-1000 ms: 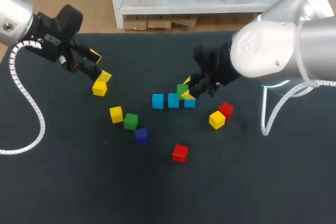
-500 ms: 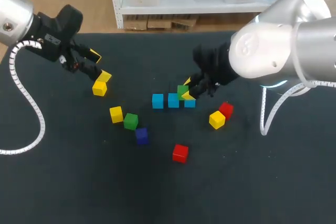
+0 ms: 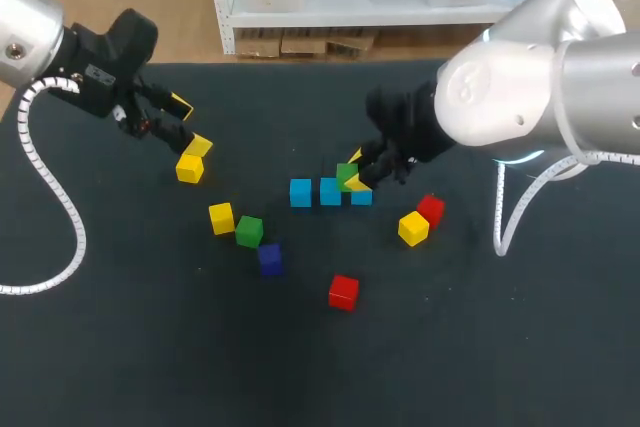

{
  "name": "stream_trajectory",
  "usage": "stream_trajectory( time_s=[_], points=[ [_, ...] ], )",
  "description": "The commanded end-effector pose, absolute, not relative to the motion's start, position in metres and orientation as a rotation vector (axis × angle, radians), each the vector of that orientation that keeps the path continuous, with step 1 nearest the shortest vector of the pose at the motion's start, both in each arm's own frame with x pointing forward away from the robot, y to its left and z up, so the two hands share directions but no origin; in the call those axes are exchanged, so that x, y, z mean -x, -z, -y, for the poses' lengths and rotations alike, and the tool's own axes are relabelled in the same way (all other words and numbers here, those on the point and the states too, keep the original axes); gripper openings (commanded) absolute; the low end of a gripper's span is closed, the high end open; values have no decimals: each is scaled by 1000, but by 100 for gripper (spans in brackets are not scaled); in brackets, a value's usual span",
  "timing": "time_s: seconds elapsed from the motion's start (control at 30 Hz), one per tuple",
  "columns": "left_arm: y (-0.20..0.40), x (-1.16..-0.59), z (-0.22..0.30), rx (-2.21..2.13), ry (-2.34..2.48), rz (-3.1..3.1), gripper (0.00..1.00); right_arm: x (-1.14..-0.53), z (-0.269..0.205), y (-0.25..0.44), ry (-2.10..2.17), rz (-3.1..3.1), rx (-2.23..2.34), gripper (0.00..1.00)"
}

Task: Place the blue cubes, place green cubes on the blue cubes, place the yellow cubes on the green cubes, then place the red cubes on the yellow cubes, and place purple cube on the red cubes.

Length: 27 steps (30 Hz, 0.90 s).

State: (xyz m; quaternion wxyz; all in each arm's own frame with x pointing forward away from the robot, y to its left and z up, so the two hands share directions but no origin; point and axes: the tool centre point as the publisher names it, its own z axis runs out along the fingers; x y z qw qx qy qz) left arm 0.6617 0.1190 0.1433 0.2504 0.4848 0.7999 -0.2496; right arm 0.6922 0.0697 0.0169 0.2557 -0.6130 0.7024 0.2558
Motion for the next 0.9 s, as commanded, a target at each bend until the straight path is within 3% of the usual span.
stream_trajectory(
  time_s=[0.03, 0.2, 0.27, 0.37, 0.9],
  points=[
    [-142, -661, -120, -1319, 681, -2171, 100, -695, -71, -16, -702, -1906, 1668, 2],
    [-142, -661, -120, -1319, 681, -2171, 100, -696, -71, -17, -705, -1905, 1671, 19],
    [-142, -661, -120, -1319, 681, -2171, 100, -696, -71, -17, -707, -1903, 1674, 30],
    [-142, -661, -120, -1319, 681, -2171, 100, -696, -72, -17, -708, -1901, 1677, 37],
    [-142, -661, -120, -1319, 681, -2171, 100, -695, -70, -17, -719, -1899, 1678, 40]
  ],
)
